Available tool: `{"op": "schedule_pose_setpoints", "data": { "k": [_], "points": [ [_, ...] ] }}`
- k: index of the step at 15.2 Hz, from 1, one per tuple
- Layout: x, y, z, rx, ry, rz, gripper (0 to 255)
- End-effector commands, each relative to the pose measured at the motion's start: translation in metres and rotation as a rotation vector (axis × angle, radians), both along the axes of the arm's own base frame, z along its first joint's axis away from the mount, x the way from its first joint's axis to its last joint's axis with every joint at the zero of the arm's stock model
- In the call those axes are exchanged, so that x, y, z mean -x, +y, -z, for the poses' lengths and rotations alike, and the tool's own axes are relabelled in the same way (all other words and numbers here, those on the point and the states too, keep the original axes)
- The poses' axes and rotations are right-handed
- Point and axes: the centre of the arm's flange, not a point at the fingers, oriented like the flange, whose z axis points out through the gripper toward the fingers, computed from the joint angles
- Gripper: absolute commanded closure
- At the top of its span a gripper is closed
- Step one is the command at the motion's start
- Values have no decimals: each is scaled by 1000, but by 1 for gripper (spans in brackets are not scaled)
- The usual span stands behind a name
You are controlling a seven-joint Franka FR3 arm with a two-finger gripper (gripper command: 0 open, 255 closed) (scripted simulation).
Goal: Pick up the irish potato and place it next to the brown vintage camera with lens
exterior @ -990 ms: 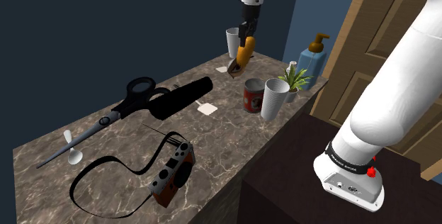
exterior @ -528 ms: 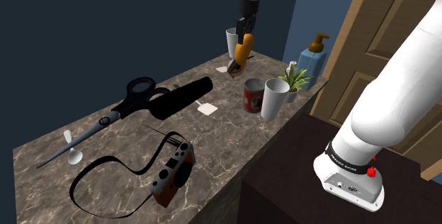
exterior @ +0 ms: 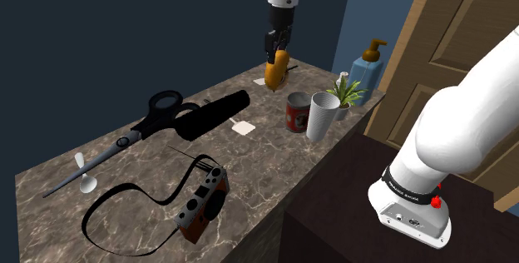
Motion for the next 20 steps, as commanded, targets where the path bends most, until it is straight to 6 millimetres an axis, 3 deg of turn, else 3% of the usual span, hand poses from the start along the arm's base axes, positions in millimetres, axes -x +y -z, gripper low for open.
{"op": "schedule_pose_setpoints", "data": {
  "k": [1,18,19,20],
  "points": [
    [8,25,-1,0,0,2,255],
    [68,241,-1,0,0,2,255],
    [74,264,-1,0,0,2,255],
    [74,264,4,0,0,2,255]
  ]
}}
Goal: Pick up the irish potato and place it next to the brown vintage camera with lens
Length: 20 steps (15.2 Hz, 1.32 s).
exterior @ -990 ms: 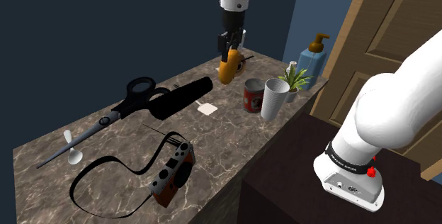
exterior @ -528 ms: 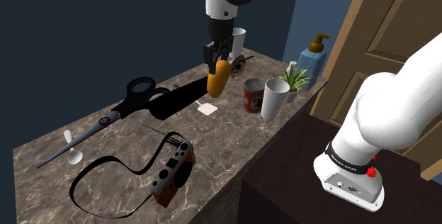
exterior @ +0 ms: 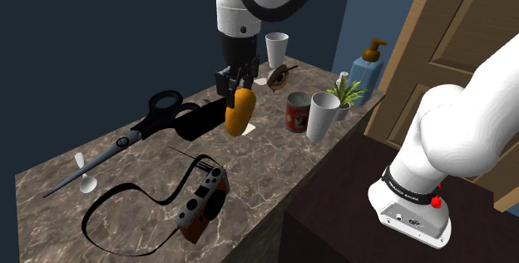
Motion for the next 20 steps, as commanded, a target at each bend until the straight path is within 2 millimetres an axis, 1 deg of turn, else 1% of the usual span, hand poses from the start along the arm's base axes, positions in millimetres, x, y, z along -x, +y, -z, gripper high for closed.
{"op": "schedule_pose_setpoints", "data": {
  "k": [1,20],
  "points": [
    [3,11,9,0,0,1,255],
    [3,11,109,0,0,1,255]
  ]
}}
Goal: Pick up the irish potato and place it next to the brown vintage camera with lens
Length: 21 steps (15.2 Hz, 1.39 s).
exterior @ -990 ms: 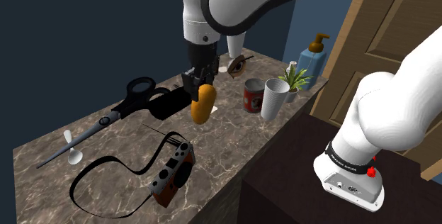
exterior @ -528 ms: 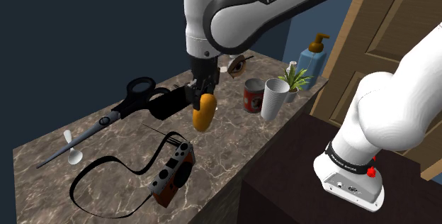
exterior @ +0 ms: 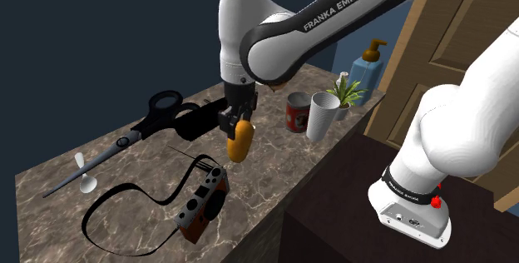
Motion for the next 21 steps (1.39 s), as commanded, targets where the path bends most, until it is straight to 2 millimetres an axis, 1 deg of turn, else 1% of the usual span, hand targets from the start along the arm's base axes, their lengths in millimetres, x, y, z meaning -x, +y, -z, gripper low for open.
{"op": "schedule_pose_setpoints", "data": {
  "k": [1,9,17,18,21],
  "points": [
    [2,0,13,2,6,-1,255],
    [2,0,55,2,6,-1,255],
    [2,0,56,2,6,-1,255],
    [2,-2,57,2,6,-1,0],
    [4,0,53,2,6,0,0]
  ]
}}
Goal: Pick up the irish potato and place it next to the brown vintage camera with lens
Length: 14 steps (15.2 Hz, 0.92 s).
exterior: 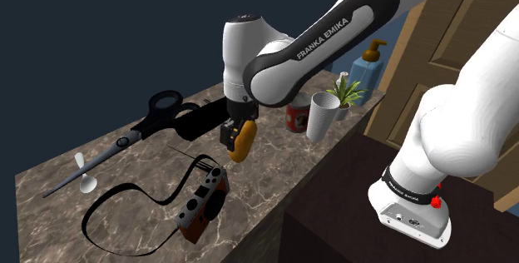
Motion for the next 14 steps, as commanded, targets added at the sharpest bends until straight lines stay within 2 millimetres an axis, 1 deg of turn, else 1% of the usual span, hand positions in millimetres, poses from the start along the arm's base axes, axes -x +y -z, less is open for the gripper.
{"op": "schedule_pose_setpoints", "data": {
  "k": [1,2,5,6,14],
  "points": [
    [3,0,6,6,14,-2,0],
    [1,1,8,6,14,-3,0],
    [3,-2,-31,6,14,-3,0],
    [3,-3,-41,6,14,-3,0],
    [3,-3,-41,6,14,-3,0]
  ]
}}
